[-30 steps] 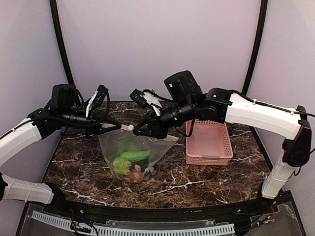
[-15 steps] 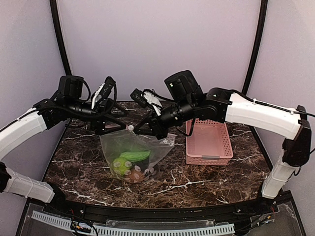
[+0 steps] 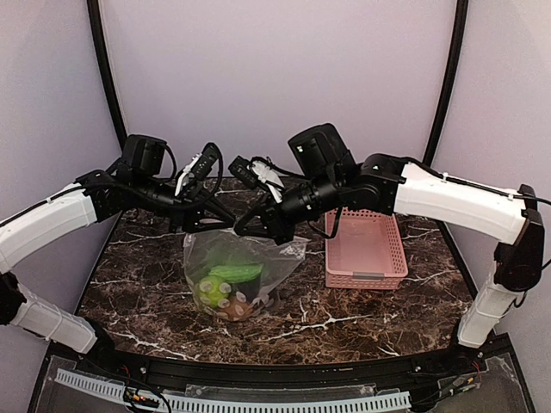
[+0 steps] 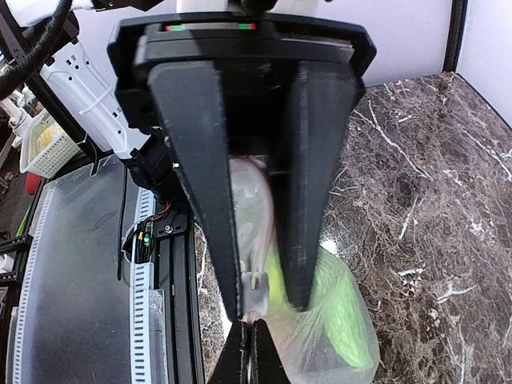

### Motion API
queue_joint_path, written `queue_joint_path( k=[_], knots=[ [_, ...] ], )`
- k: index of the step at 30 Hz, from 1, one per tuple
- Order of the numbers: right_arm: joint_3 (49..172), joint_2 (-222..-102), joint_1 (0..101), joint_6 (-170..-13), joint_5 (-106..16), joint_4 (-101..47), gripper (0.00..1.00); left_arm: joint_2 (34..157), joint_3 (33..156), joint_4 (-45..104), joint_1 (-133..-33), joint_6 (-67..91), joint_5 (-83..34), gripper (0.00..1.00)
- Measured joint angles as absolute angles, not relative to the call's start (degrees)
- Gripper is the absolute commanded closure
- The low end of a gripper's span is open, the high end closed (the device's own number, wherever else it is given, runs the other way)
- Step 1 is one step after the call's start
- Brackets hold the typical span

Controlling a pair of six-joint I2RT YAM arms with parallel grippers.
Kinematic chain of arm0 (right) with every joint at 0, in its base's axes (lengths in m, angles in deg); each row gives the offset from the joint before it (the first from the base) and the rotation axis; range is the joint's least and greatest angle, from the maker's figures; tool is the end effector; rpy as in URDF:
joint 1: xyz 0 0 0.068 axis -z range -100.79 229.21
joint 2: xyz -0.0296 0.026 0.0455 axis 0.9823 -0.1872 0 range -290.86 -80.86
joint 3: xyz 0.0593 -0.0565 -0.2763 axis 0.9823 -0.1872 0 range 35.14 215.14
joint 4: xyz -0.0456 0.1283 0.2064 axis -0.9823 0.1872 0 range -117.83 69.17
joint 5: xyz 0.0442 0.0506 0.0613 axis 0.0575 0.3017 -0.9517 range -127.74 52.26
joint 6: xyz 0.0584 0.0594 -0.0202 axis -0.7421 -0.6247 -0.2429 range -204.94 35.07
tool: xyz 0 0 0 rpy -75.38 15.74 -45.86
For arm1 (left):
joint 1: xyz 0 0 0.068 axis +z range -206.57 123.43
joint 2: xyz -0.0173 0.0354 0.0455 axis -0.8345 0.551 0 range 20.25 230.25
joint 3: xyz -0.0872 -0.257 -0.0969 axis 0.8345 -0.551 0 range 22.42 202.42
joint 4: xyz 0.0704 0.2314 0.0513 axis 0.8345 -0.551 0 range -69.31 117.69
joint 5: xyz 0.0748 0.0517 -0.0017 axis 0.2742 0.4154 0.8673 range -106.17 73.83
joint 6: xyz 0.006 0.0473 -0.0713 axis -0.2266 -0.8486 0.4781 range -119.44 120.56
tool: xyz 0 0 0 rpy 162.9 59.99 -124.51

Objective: Place the food in the zip-top bag and seal the zipper
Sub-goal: Unzip the zipper of the food storage bag.

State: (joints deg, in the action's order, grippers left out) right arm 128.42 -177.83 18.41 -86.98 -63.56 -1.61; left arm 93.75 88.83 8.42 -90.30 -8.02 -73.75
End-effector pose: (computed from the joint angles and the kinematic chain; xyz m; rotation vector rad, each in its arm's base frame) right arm 0.1714 0.3741 0.3656 -1.3470 1.7922 1.1049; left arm 0.1962 -0.2078 0.3621 1.3021 1.5524 -1.2879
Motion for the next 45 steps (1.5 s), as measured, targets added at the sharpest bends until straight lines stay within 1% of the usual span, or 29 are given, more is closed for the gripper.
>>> queue_joint_path(
  k=[1,3,13,22,24,25,27,31,34,37,40,43,45],
  knots=[
    [128.4,-177.8,18.5,-86.9,-63.5,-1.6,1.00,93.7,88.8,8.3,-90.5,-7.8,-74.1,0.97],
    [128.3,-177.8,18.6,-86.9,-63.4,-1.6,1.00,93.7,88.8,8.4,-90.6,-8.1,-74.6,0.99],
    [125.9,-175.8,18.9,-86.9,-62.4,-2.7,1.00,93.0,88.8,8.0,-90.8,-9.8,-73.0,0.99],
    [123.2,-172.3,19.0,-87.2,-60.6,-4.0,1.00,90.1,88.8,7.5,-88.3,-10.6,-72.6,0.99],
    [123.2,-172.2,19.1,-87.2,-60.7,-4.0,0.91,90.1,88.8,7.7,-88.3,-10.6,-73.0,0.99],
    [123.2,-172.2,19.1,-87.3,-60.9,-4.0,0.83,90.1,88.7,7.7,-88.3,-10.5,-73.2,0.99],
    [123.2,-172.2,19.2,-87.2,-61.4,-3.5,0.71,90.1,88.5,7.5,-88.1,-10.2,-73.5,0.99],
    [123.6,-172.4,19.6,-87.6,-62.6,-3.0,0.59,90.1,87.7,7.7,-87.2,-9.6,-74.1,0.99],
    [125.6,-173.7,19.6,-87.3,-63.6,-2.6,0.55,90.1,87.4,7.9,-87.2,-9.3,-74.4,0.99],
    [127.5,-175.2,19.6,-87.1,-64.1,-2.4,0.54,90.1,87.2,7.9,-87.2,-9.1,-74.8,0.99],
    [129.4,-177.0,19.6,-86.7,-64.7,-2.1,0.55,90.1,87.1,7.9,-87.2,-9.0,-75.2,0.99],
    [130.5,-178.6,19.6,-86.2,-64.9,-1.8,0.61,90.1,87.1,7.9,-87.2,-9.0,-75.3,0.99],
    [130.6,-179.2,19.6,-86.0,-65.0,-1.5,0.73,90.1,87.1,8.0,-87.2,-9.0,-75.3,0.99]
  ],
)
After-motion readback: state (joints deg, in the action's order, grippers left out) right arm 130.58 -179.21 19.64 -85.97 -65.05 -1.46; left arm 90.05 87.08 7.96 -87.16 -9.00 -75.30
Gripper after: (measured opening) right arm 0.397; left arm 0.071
